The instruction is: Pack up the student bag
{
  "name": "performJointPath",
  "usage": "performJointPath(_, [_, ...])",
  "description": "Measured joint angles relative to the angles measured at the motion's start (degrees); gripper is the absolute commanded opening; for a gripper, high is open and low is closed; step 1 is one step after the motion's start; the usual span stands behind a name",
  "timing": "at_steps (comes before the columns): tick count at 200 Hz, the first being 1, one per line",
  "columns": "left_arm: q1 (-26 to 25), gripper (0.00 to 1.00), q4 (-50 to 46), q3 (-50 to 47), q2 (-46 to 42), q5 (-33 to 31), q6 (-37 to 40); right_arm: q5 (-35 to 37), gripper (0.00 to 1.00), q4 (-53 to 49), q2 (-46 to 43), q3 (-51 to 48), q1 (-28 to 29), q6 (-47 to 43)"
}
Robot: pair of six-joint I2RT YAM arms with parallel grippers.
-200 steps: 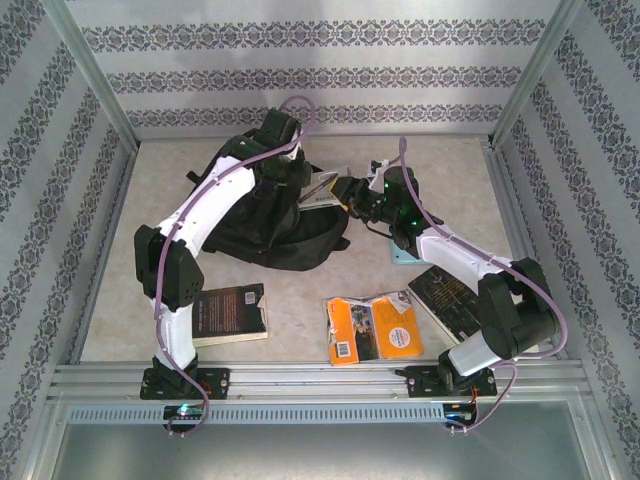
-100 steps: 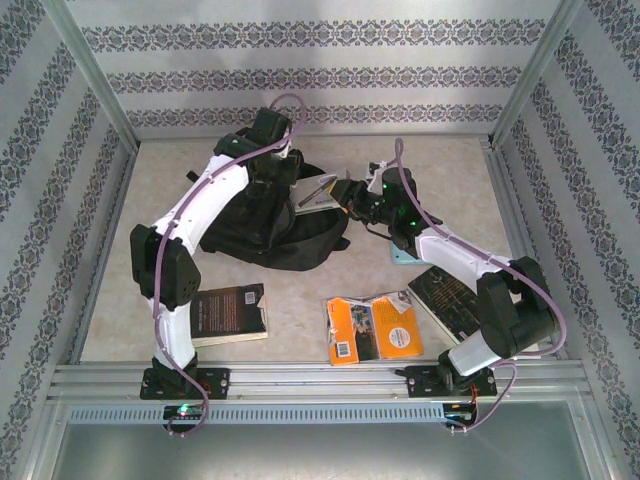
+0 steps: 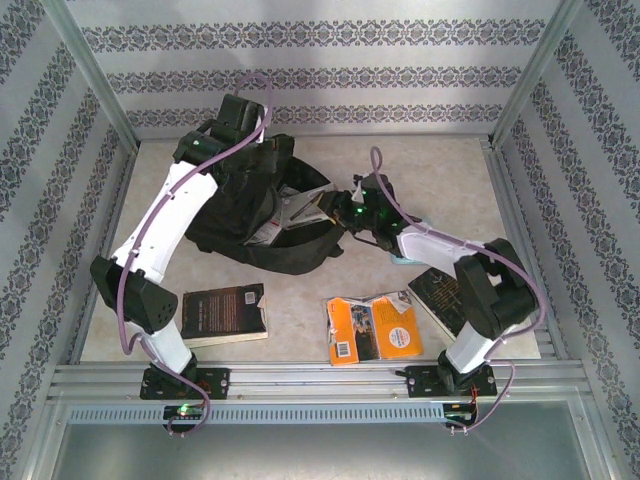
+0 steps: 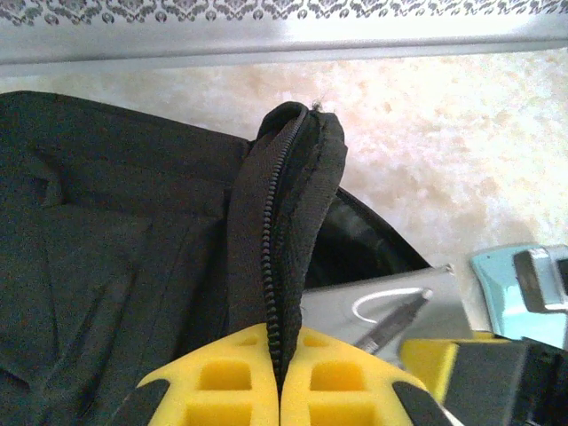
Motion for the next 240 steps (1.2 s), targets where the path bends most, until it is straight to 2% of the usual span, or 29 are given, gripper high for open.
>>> performJointPath(76, [0.2, 0.00, -0.8, 4.3, 2.4, 0.6, 0.0, 7.9, 0.45, 5.4, 20.1, 21.0, 6.9, 11.5])
performJointPath(92, [0.6, 0.00, -0.8, 5.2, 2.6, 0.7, -0.1, 9.9, 0.51, 6.9, 25.5, 25.7, 7.8, 13.8])
performJointPath(119, [2.1, 0.00, -1.2, 7.4, 4.1, 1.3, -0.5, 11.2, 0.72, 7.2, 32.9, 34.9, 8.7, 14.8])
performJointPath(131, [3.0, 0.00, -1.2, 8.0, 5.0, 1.8, -0.8, 11.4, 0.76, 6.7, 34.4, 37.4, 9.1, 14.4])
performJointPath(154, [4.2, 0.00, -1.2, 8.4, 6.1, 2.7, -1.3, 11.3, 0.78, 4.6, 34.3, 37.6, 9.3, 11.7])
performJointPath(182, [5.2, 0.00, -1.0, 8.2, 6.6, 4.6, -1.7, 10.6, 0.81, -5.8, 31.4, 37.5, 9.2, 2.1])
performJointPath(240, [5.6, 0.00, 3.4, 3.4, 7.7, 10.6, -3.5, 7.1, 0.81, -16.0, 11.8, 27.7, 6.8, -16.5])
